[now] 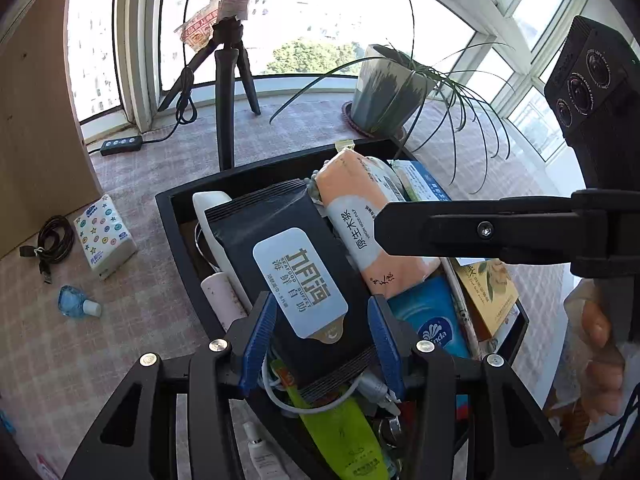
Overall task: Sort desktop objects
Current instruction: 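Lift the black wipes pack with both tools and lower it into the bin, then open both tools and withdraw from the bin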
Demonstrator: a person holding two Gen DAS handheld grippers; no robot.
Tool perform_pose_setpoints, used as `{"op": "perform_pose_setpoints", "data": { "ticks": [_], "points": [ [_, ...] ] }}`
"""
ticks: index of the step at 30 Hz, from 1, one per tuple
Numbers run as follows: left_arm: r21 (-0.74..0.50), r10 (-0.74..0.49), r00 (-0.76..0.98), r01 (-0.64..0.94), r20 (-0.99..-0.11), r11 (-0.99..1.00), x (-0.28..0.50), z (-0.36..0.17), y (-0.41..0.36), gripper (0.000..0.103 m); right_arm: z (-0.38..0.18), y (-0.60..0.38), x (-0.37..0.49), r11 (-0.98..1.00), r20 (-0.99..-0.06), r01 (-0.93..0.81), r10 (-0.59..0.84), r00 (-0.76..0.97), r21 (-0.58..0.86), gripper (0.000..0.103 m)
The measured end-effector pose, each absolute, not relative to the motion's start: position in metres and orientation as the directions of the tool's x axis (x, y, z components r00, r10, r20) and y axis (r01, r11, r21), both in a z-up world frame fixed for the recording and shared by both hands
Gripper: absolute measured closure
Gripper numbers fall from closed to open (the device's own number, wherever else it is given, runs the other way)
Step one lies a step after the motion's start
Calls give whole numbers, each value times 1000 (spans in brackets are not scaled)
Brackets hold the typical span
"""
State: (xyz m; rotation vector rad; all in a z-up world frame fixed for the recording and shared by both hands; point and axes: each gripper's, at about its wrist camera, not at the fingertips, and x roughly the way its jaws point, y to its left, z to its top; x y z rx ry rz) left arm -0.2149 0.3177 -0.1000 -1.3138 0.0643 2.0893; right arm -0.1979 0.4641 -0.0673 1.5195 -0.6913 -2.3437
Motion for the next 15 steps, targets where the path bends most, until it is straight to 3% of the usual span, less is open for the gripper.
{"op": "perform_pose_setpoints", "data": {
  "ticks": [15],
  "points": [
    [-251, 430, -353, -452, -831, -856, -215, -88, 216, 51, -61, 441, -199, -860, -789, 9, -473, -391, 511, 60]
  ]
}}
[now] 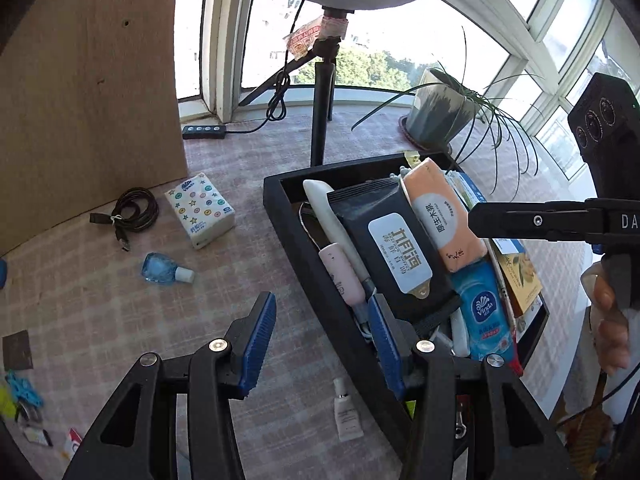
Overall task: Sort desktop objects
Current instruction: 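Open both tools and withdraw from the bin, then grasp the blue bottle with the right tool while the left tool grasps the Coffee-mate sachet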
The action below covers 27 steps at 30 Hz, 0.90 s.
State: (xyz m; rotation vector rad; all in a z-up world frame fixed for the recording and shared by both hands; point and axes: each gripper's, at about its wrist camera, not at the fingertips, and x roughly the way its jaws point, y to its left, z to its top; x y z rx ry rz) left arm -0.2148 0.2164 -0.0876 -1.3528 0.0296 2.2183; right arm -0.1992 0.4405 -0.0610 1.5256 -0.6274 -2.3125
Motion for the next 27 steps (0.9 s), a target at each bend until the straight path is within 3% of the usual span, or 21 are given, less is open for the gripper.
{"op": "perform_pose_setpoints", "data": {
  "ticks": [19, 27],
  "points": [
    [-174, 153, -395, 18, -906, -985, -192, -113, -42, 51, -81, 297, -257, -854, -843, 262, -503, -192, 450, 57],
    [-212, 152, -306, 173, -940, -962, -162, -151, -96, 51, -117, 237, -287, -862, -892, 338, -437, -116, 378, 57]
  ]
}}
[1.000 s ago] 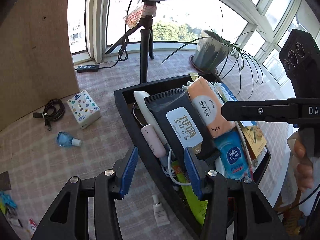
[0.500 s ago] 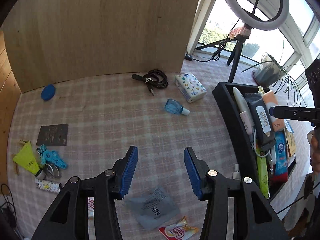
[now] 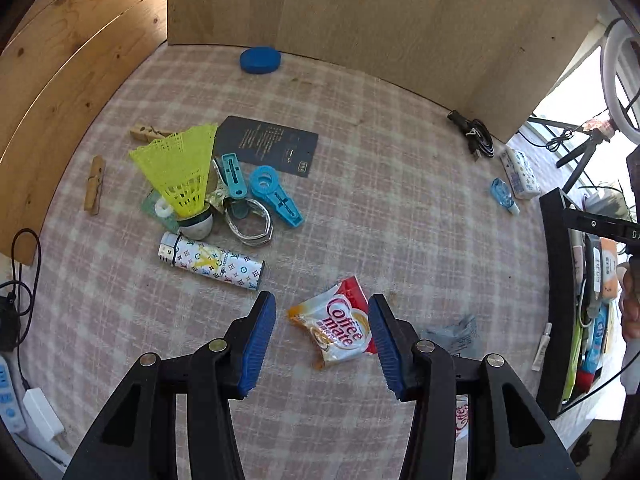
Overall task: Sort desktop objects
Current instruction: 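Grasp the blue bottle with the right tool while the left tool grasps the Coffee-mate sachet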
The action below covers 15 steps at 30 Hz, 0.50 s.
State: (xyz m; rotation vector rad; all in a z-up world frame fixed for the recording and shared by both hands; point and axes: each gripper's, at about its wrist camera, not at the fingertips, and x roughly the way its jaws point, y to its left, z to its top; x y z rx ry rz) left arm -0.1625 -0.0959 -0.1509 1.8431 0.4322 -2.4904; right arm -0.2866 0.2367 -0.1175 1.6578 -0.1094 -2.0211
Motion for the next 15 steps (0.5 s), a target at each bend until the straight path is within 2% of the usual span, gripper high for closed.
{"op": "perform_pose_setpoints", "data": {
  "ticks": [9, 15],
  "points": [
    [-240, 192, -258, 172, -947, -955, -153, -182, -77, 52, -152, 203, -310, -880, -941, 394, -326, -90, 266, 57],
    [-225, 179, -241, 181, -954, -957, -154, -189, -72, 65, -164, 198, -323, -890, -955, 398, -279, -97, 220, 57]
  ]
}}
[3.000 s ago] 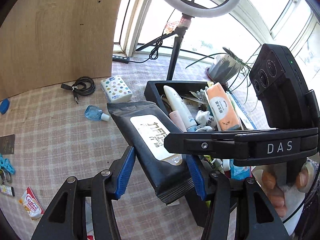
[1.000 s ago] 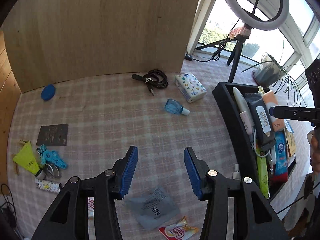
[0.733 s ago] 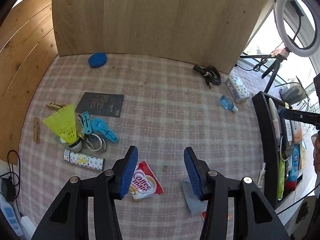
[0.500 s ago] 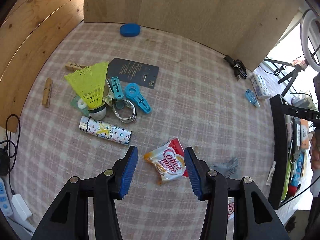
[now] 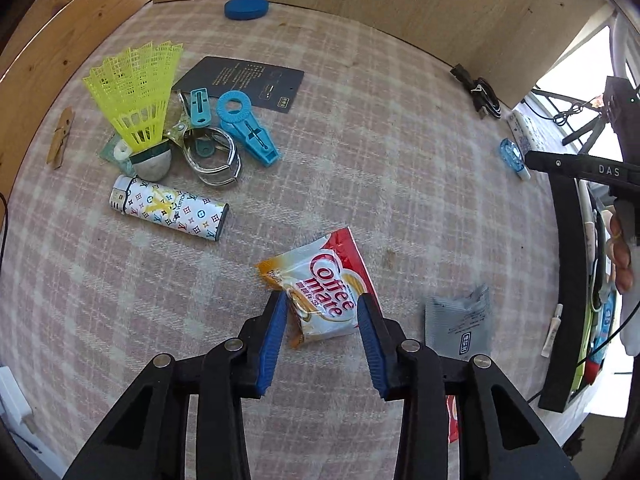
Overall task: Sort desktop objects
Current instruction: 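Grasp the blue bottle with the right tool while the left tool grasps the Coffee-mate sachet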
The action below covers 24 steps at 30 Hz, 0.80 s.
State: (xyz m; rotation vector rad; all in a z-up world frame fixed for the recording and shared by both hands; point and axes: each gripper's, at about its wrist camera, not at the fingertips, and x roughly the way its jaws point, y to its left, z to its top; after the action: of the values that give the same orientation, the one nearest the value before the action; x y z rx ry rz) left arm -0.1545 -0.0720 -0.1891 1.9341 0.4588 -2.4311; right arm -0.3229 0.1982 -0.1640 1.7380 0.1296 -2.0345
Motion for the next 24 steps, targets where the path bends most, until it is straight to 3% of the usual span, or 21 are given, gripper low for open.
{"op": "perform_pose_setpoints", "data": {
  "ticks": [6, 15, 17, 18, 24],
  "points": [
    [-228, 181, -229, 196, -957, -954, -158, -196, -72, 80, -179, 195, -334, -899, -965, 397, -243, -96, 186, 57],
    [-221, 165, -263, 198, -950, -955, -159, -194, -71, 92, -193, 181, -338, -901, -970, 403, -219, -102, 161, 56],
    [-215, 158, -272, 195, -949, -957, -160, -192, -70, 93, -192, 179, -336, -898, -970, 409, -221, -103, 161, 62],
    [-217, 159, -275, 195, -948, -956, -159, -191, -70, 94, -192, 178, -334, -896, -969, 411, -228, -97, 169, 73],
    [-225, 162, -288, 200, -944, -954, -158, -186, -73, 95, -192, 182, -324, -893, -961, 398, -264, -86, 210, 75]
  ]
}}
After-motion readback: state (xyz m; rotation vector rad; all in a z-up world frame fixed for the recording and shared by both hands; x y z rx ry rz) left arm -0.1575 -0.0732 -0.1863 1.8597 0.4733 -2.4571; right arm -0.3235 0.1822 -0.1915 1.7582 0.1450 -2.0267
